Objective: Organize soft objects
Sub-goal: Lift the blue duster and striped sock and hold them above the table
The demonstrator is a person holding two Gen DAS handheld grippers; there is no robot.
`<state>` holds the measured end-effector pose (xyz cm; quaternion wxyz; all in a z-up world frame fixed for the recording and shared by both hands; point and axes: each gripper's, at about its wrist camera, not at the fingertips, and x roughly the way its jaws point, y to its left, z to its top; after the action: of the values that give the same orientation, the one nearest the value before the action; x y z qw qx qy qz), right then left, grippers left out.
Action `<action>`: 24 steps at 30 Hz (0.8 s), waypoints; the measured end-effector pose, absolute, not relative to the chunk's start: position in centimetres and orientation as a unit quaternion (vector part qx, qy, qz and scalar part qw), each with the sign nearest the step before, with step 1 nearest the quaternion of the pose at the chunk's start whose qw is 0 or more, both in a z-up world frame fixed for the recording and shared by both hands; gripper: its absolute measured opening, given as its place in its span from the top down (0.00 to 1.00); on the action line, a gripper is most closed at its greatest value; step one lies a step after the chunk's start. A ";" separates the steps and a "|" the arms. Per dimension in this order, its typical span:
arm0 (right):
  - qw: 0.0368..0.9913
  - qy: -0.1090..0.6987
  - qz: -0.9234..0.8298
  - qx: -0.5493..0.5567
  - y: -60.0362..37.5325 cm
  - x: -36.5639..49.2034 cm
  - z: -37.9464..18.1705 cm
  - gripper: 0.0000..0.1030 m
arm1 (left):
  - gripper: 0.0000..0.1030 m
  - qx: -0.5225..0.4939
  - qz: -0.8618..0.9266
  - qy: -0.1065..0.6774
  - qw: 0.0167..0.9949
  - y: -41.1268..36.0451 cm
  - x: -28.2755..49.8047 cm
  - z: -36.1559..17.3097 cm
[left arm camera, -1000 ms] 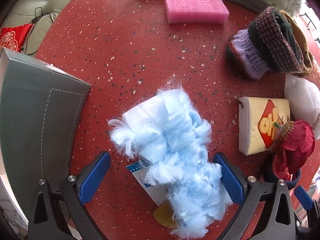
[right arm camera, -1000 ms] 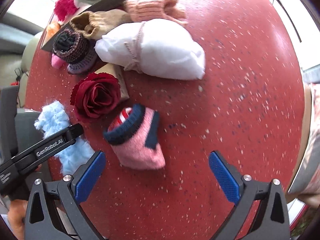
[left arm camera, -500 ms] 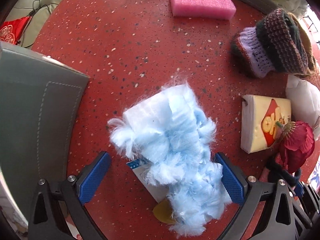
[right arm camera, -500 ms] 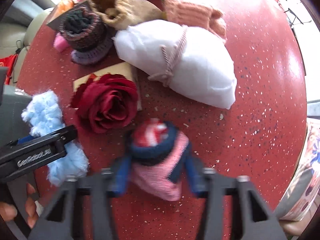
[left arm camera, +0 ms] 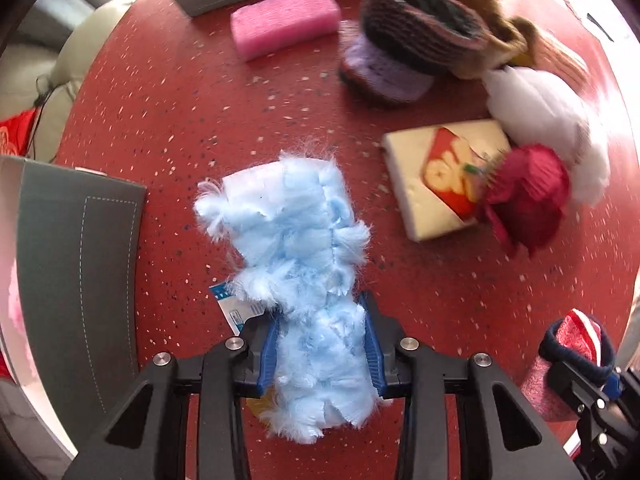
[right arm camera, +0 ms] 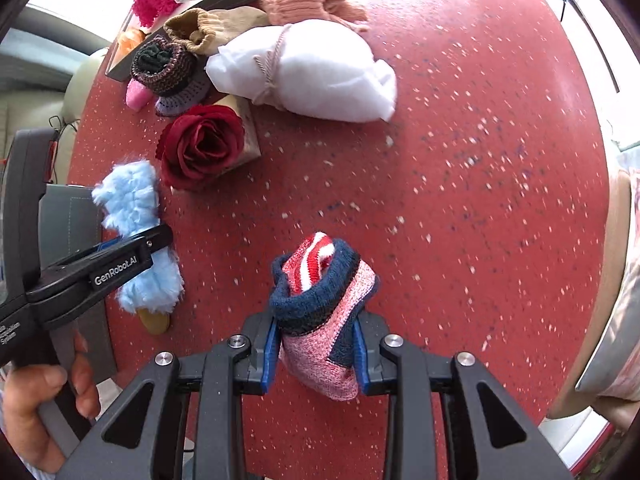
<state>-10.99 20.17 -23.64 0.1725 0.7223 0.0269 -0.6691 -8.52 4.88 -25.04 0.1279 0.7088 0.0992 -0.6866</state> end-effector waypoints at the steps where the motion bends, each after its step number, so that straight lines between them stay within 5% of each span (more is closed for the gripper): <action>1: 0.173 0.022 -0.668 0.723 20.9 -10.8 -23.6 0.68 | 0.63 0.708 -0.690 0.096 0.119 5.3 -8.3 -24.7; 24: 0.171 0.016 -0.621 0.765 29.1 -0.2 -22.1 0.67 | 0.63 0.697 -0.715 0.033 0.048 13.4 4.6 -15.4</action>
<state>-0.24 29.12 -22.14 0.1711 0.7649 0.0161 -0.6208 4.65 13.41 -15.44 0.0480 0.6971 0.0328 -0.7146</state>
